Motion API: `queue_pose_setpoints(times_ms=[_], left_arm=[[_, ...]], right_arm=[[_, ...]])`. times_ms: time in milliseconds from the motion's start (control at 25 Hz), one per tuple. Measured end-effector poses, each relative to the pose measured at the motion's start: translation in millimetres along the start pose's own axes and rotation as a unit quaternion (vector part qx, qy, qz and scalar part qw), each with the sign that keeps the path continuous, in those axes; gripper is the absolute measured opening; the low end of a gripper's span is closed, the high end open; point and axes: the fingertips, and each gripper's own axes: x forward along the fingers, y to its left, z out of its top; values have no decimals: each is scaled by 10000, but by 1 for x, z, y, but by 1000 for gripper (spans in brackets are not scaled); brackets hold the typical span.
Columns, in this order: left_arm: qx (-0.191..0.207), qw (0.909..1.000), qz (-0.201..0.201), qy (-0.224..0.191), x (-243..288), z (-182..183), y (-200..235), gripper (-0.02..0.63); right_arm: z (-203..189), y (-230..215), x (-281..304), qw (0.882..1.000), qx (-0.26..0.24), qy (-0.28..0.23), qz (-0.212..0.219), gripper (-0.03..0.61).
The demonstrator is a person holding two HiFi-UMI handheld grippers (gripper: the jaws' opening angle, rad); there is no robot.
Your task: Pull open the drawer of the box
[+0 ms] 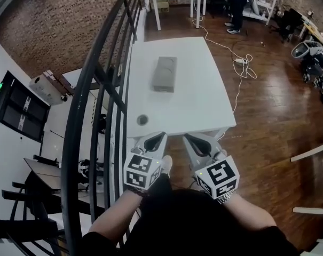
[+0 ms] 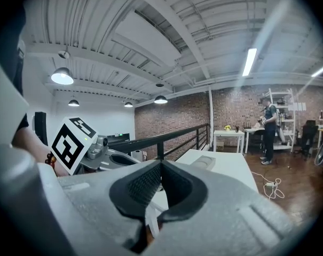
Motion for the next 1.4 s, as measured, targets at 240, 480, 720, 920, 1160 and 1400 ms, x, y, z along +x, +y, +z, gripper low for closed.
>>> queue_pose_setpoints(times_ms=[240,480,720,920,1160,1400], left_arm=[[-166,9998,-80,54,28,-1,31,17],[-318,9993,-173,102,57,7,60,17],[-467,9984,-259,194,78,5,86,17],[-689,9967,-356,252,100,4,105,26],[-995,9932,-477,376,126,1,127,38],[-1463,9860,-606,519,157,-8,145,51]], right_arm=[[-4,-18,34,9998,41,172,-63,-8],[-1,-39,69,9994,92,322,-113,-8],[-4,-51,102,9986,168,487,-130,-8],[-6,-61,126,9977,209,641,-118,-8],[-5,-77,153,9965,240,781,-159,-8],[-10,-96,175,9949,309,929,-233,-8]])
